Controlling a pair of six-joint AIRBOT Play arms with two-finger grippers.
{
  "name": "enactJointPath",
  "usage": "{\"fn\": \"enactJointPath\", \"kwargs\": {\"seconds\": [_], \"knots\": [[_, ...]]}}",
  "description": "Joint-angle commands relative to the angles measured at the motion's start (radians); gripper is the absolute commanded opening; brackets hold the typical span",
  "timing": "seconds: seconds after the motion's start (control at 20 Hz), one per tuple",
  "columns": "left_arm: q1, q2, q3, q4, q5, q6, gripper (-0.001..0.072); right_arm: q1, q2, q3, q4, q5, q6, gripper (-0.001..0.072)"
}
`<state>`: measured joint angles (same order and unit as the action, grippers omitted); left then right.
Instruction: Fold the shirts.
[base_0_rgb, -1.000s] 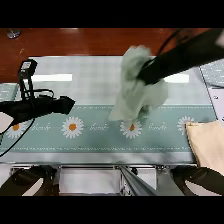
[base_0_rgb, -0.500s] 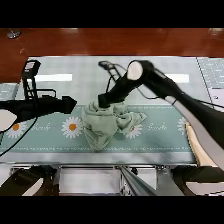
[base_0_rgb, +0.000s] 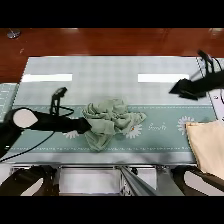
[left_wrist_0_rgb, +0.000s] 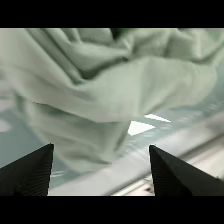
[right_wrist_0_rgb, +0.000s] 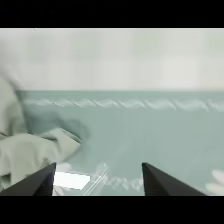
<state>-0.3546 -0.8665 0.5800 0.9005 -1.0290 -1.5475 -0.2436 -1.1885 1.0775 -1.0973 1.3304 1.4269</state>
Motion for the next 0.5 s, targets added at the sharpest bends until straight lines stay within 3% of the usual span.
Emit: {"fn": "enactJointPath", "kwargs": {"seconds": [0.0,0.25,0.3,0.35,0.45], "knots": [[-0.038,-0.123,-0.095,-0.304,0.139,0.122,0.0706,-0.171,0.152,-0.338,0.063,-0.100,-0.087,0.0615],[-0.109,-0.259,-0.035,-0.378,0.349,0.175,0.0678,-0.030,0.154,-0.480,0.167,-0.192,-0.101,0.0615],[-0.108,-0.277,-0.023,-0.377,0.345,0.183,0.0410,0.022,0.144,-0.479,0.180,-0.225,-0.085,0.0615],[-0.107,-0.285,-0.012,-0.378,0.338,0.227,0.0038,0.080,0.124,-0.479,0.185,-0.261,-0.060,0.0615],[-0.094,-0.282,0.011,-0.377,0.291,0.257,0.0027,0.178,0.060,-0.479,0.231,-0.312,-0.036,0.0615]]}}
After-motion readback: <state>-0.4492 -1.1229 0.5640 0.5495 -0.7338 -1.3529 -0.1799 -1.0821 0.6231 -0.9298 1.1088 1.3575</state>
